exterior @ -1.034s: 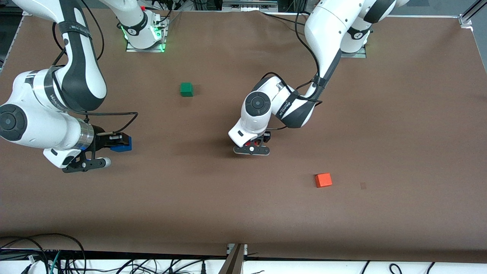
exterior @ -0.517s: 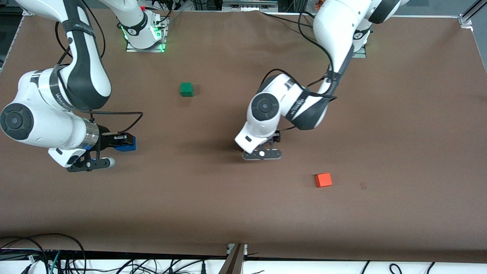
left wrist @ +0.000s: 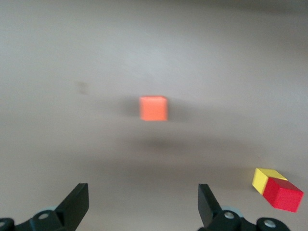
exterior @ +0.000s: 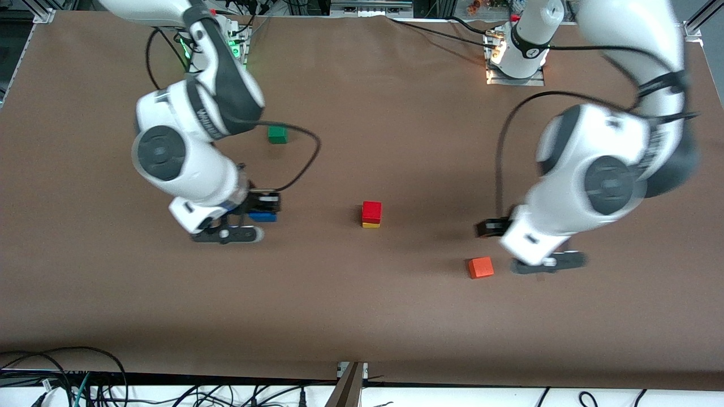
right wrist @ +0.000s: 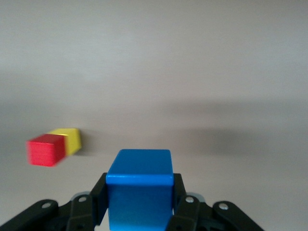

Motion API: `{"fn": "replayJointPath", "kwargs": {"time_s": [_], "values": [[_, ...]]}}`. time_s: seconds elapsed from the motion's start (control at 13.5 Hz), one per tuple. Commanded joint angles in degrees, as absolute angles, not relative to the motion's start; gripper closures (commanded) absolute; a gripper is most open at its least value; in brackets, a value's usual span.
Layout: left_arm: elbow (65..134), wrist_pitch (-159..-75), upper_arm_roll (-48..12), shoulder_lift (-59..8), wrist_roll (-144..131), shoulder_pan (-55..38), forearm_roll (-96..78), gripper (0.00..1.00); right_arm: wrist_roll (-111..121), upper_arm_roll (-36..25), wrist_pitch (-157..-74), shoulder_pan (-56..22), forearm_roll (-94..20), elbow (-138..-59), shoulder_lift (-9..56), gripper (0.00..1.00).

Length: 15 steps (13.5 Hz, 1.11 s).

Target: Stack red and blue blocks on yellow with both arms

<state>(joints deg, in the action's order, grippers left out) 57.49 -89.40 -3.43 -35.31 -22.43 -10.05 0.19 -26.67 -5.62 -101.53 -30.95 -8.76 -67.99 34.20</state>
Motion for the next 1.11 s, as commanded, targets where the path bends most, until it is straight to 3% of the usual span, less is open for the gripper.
{"fn": "replayJointPath", "kwargs": {"time_s": [0.0,0.3,0.52,0.81,1.03], "values": [[59.06,-86.85,-4.57,-29.98,-14.1,-3.54,0.7,0.0,-36.7,-6.15,-106.4,-36.62,-9.23,-61.71,39.89,0.74],[59.93,-83.59,-4.31,-26.3,-5.56,1.84,1.32,0.0,-49.02,-6.77,-118.81,-45.86,-6.87,-61.7,46.39,0.74],[61.43,-78.85,-3.34,-24.17,-4.13,3.25,1.41,0.0,-51.5,-6.68,-120.15,-47.11,-4.13,-61.61,47.99,0.74],[76.87,-85.06,-3.25,-13.82,-4.75,2.2,1.23,0.0,-51.42,-6.68,-120.67,-47.11,-4.04,-61.61,48.34,0.73],[79.89,-85.78,-3.34,-12.3,-4.83,2.2,1.14,0.0,-51.5,-6.59,-120.76,-47.46,-2.37,-61.7,48.95,0.73]]}}
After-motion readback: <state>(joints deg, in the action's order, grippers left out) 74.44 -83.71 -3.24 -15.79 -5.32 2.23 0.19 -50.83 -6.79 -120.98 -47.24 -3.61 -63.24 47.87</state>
